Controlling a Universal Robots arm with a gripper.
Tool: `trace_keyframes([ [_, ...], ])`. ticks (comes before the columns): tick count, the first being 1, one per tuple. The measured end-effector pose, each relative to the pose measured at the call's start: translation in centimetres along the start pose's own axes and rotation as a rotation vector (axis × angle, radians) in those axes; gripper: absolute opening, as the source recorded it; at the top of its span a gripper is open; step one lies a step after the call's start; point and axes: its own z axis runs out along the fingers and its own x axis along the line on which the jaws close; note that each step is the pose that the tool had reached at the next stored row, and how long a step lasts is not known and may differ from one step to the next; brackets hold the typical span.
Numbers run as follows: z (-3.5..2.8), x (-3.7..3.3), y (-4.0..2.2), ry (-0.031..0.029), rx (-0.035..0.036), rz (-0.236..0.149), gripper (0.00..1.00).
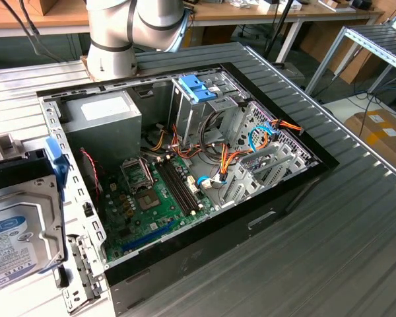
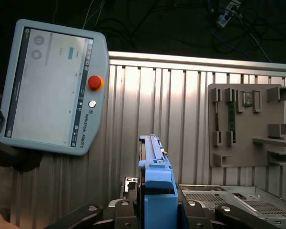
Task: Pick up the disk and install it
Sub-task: 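Pick up the disk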
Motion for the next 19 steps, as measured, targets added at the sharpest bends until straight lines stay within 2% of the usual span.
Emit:
trace_keyframes([
  [19,0.41,0.02,-0.02,-0.0001,0.0000,0.000,0.37],
])
